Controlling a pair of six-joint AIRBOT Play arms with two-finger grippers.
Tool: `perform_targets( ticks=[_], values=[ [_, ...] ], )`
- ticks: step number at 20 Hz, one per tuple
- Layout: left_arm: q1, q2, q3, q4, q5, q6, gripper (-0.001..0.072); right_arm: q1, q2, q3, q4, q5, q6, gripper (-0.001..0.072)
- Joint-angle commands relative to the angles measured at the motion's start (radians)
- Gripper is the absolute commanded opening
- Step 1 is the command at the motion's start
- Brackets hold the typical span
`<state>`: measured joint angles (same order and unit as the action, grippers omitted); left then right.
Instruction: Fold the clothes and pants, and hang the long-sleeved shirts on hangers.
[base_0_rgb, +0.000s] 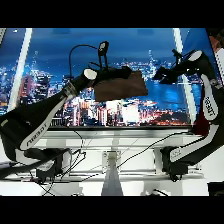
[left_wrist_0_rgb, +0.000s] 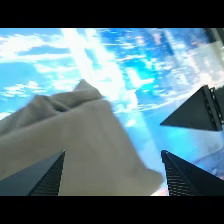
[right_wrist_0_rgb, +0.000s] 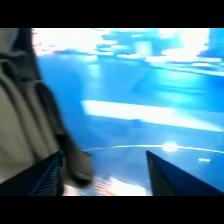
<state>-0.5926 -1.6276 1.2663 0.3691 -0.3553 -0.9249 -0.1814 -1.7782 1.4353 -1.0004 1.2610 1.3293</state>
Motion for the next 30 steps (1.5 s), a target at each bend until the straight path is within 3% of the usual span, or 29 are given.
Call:
perform_targets(
  ticks=[1,4,6,7,11,12,13,16,20,25,27,30],
  values=[
    [0.086,0.013,0.001,0.08,-0.159,0.002,0.0707,0.032,-0.062,-0.061,0.232,-0.046,-0.066,0.0636],
    [0.155,0.017,0.002,0.111,-0.24,0.029,0.0706,0.127,-0.119,-0.061,0.325,-0.08,-0.066,0.0636],
    [0.203,0.031,0.002,0.227,-0.286,0.027,0.0704,0.204,-0.122,-0.058,0.342,-0.138,-0.068,0.061],
    [0.229,0.047,0.002,0.304,-0.317,0.027,0.0699,0.238,-0.122,-0.049,0.341,-0.159,-0.072,0.0537],
    [0.338,0.178,0.002,0.641,-0.386,-0.08,0.0691,0.303,-0.114,0.033,0.325,-0.172,-0.093,0.0023],
    [0.365,0.225,0.002,0.718,-0.4,-0.103,0.0631,0.302,-0.103,0.057,0.307,-0.173,-0.09,0.0017],
    [0.39,0.27,0.002,0.792,-0.416,-0.112,0.05,0.294,-0.083,0.077,0.267,-0.174,-0.081,0.0017],
    [0.463,0.417,0.002,0.971,-0.477,-0.113,0.0018,0.243,0.037,0.101,-0.007,-0.206,0.071,0.0016],
    [0.523,0.556,0.002,0.978,-0.485,-0.138,0.0011,0.093,0.248,0.101,-0.389,-0.203,0.351,0.0016],
    [0.526,0.613,0.002,0.931,-0.484,-0.138,0.0012,-0.207,0.468,0.101,-0.603,-0.068,0.66,0.0016],
    [0.526,0.611,0.002,0.882,-0.484,-0.138,0.0011,-0.333,0.516,0.101,-0.64,0.027,0.723,0.0016],
    [0.526,0.611,0.002,0.867,-0.484,-0.138,0.0012,-0.49,0.534,0.101,-0.692,0.204,0.729,0.0016]
  ],
)
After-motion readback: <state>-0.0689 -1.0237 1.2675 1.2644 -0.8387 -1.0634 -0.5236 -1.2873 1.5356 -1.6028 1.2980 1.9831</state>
